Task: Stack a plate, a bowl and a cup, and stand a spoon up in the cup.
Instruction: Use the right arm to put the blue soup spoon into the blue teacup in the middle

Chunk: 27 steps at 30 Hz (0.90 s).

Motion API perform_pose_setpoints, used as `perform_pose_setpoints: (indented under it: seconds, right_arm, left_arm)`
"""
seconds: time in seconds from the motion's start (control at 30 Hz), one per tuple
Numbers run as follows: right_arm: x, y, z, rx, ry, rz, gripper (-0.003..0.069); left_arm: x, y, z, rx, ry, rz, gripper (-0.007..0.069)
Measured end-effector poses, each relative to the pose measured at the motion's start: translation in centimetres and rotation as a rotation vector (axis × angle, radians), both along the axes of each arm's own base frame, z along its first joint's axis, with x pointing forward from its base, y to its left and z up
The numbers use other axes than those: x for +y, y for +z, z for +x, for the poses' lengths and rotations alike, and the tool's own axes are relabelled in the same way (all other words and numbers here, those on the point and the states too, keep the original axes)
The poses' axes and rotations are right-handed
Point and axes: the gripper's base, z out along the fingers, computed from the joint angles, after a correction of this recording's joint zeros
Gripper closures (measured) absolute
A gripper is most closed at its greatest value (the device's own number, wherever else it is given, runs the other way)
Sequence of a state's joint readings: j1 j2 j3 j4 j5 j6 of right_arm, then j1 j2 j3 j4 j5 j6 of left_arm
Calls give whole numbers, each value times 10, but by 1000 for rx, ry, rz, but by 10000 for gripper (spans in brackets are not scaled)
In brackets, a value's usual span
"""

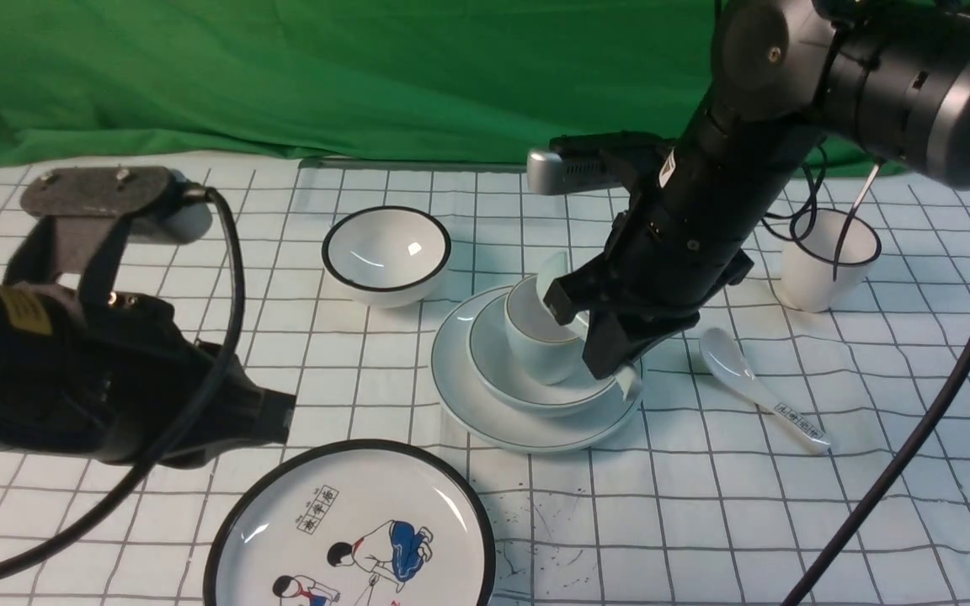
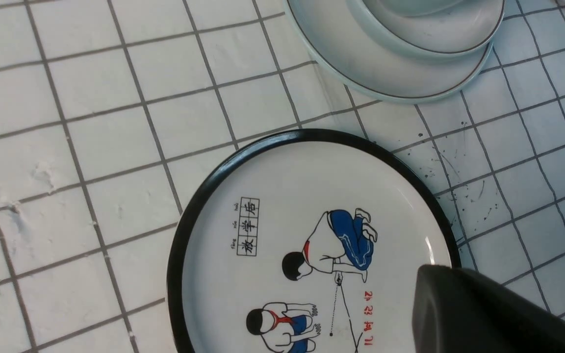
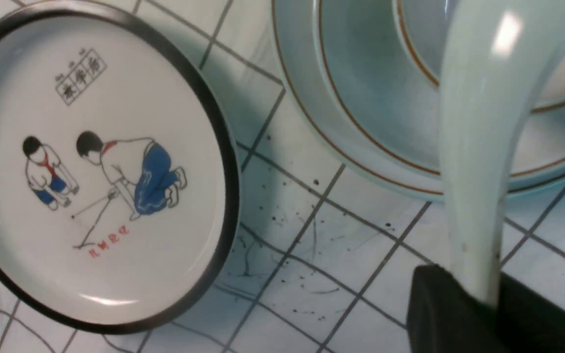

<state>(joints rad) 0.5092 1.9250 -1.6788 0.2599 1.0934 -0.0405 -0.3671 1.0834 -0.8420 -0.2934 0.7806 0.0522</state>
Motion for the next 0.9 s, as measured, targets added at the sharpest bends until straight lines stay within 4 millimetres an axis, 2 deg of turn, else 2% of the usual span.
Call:
perform_pose_setpoints:
  seconds: [0.2, 0.43, 0.73, 0.9]
  right_arm:
    - [3, 0, 7, -54, -16, 27, 575]
    - [3, 0, 6, -42, -13, 21, 568]
    - [4, -15, 8, 12, -5, -8, 563]
    - [5, -16, 9, 1, -9, -2, 555]
  left_arm:
    - [0, 0, 0, 0, 0, 0, 624]
    - [0, 0, 0, 0, 0, 0, 624]
    - [0, 0, 0, -11, -19, 12, 624]
    - [0, 0, 0, -12, -21, 13, 624]
